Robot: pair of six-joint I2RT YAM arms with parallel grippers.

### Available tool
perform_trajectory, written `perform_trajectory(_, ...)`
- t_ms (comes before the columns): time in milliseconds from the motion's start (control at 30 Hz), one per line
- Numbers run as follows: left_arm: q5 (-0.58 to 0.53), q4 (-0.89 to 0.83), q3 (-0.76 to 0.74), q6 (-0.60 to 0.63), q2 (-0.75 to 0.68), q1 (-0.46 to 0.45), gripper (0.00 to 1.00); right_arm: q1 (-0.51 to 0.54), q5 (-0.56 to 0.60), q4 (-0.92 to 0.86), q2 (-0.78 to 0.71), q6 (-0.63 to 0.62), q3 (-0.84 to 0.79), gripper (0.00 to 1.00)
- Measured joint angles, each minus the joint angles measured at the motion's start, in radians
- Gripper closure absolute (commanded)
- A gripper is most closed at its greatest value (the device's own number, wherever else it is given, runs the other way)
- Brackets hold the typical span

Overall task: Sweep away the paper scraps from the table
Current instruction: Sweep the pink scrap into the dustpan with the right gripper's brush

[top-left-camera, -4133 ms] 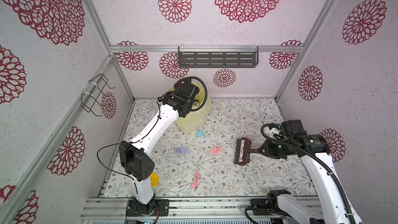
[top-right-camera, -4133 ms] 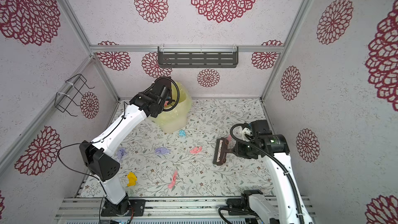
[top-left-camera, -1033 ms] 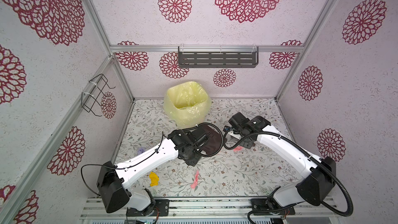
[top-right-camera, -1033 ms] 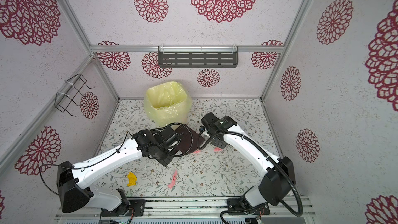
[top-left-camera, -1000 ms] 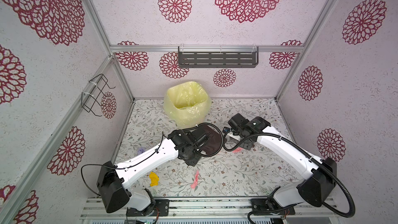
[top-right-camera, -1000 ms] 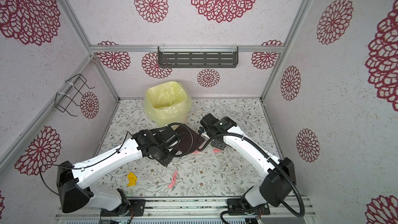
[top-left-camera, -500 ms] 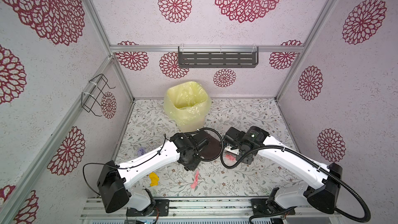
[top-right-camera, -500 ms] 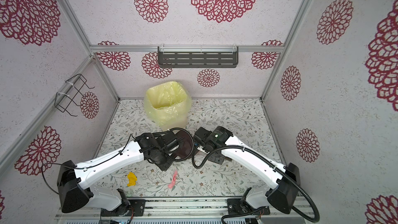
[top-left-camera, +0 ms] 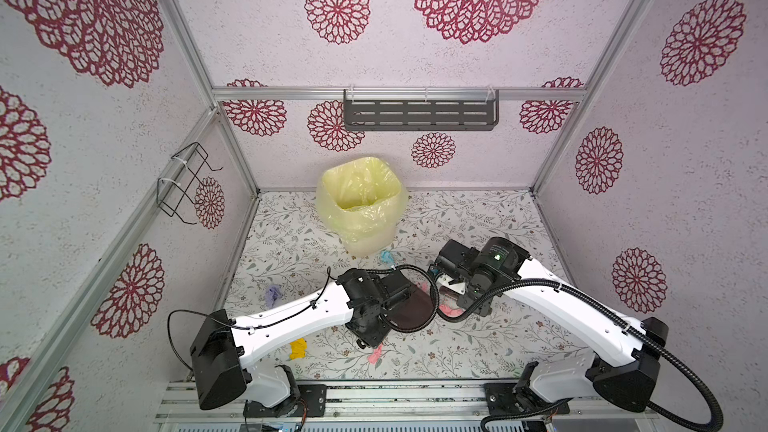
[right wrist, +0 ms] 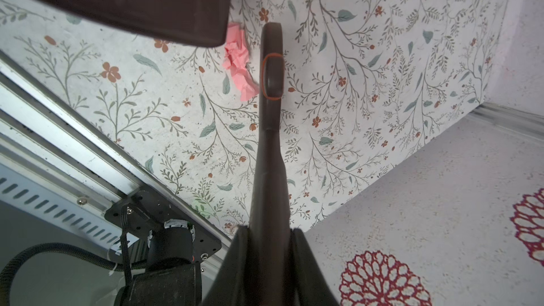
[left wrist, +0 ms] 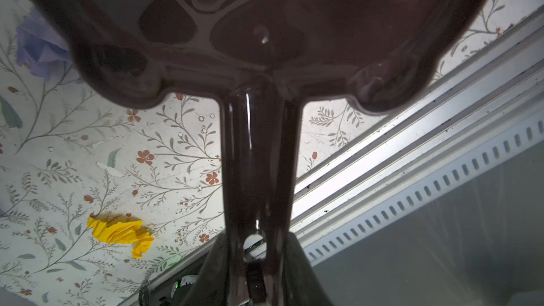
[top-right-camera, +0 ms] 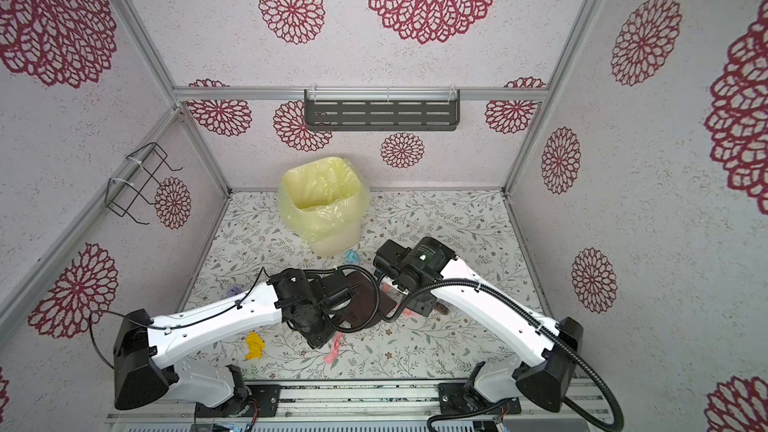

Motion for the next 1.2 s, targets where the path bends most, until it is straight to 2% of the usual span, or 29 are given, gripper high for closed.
perform_trajectory(333, 0.063, -0.020, 0.000, 0.002, 0.077, -0.085, 1.00, -0.093, 0.037, -0.011, 0.023, 0.073, 0.024, 1.00)
perform_trajectory(667, 0.097, 0.011, 0.002, 0.027, 0.180, -0.092, 1.00, -0.095, 0.006, -0.010, 0.048, 0.073, 0.010, 1.00)
perform_trajectory(1200, 0.120, 0.057, 0.010, 0.051, 0.208, -0.093, 1.00, -0.086, -0.111, -0.004, 0.110, 0.043, 0.045, 1.00)
